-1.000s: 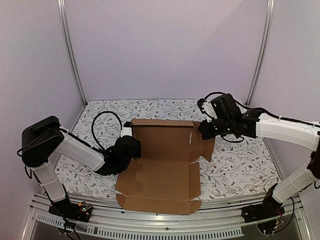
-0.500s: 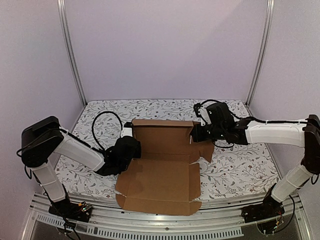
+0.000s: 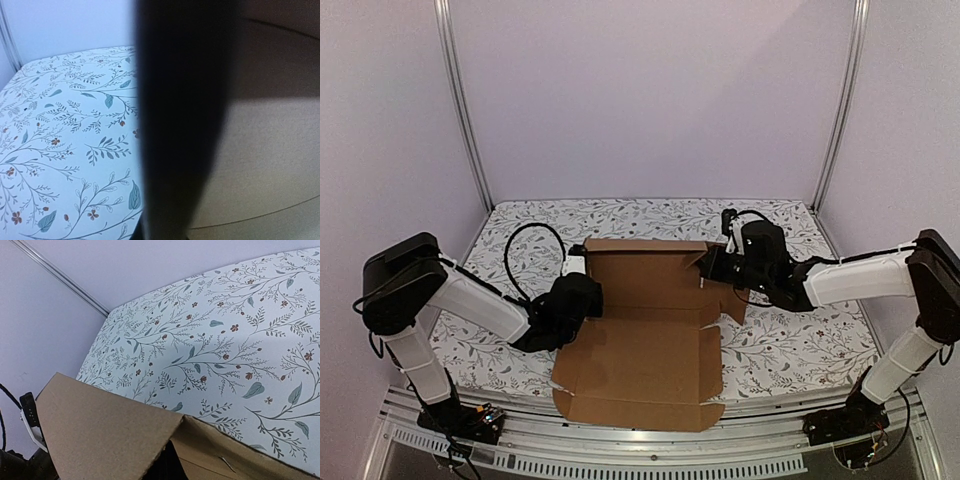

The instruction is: Fold the paper box

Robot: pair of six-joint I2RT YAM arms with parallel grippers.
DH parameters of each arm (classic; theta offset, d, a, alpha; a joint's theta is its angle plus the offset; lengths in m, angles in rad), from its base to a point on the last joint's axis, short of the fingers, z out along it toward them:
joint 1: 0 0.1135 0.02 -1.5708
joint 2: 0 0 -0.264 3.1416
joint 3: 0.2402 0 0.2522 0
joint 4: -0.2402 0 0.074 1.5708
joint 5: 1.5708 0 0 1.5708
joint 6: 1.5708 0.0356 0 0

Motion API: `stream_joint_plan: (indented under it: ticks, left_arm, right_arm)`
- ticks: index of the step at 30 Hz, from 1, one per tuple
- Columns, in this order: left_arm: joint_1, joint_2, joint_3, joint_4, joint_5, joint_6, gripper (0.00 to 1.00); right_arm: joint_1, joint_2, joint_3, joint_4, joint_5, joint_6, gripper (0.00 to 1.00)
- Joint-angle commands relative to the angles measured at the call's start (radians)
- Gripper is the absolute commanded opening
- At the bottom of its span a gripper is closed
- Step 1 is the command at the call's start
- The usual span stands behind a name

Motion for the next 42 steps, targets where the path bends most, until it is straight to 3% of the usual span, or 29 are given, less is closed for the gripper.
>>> stream_joint_plan:
  ticks: [1,9,23,34,42]
  left_arm:
    - [-0.027,0.004,-0.001,-0.072,0.034,-0.002,0.0]
    - [-0.029,0.002,0.002,-0.081,0.032,-0.005,0.0]
    - [0.009,0.002,0.014,-0.072,0.089,-0.066,0.0]
    - [0.089,-0.051,0.019,-0.065,0.232,-0.142,0.0]
    - [0.141,-0.105,0.01,-0.068,0.317,-0.203,0.0]
  right_arm:
    - [-0.007,0.042,-0.013,0.221,-0.004,0.102,0.0]
    - [-0.007,0.122,-0.018,0.374,-0.024,0.195,0.0]
    - [-0.005,0.025,-0.1,0.245,-0.077,0.122,0.0]
    - [0.0,-0.209,-0.179,0.058,-0.184,0.011,0.0]
    - [0.011,-0.522,-0.174,-0.235,-0.24,-0.159,0.0]
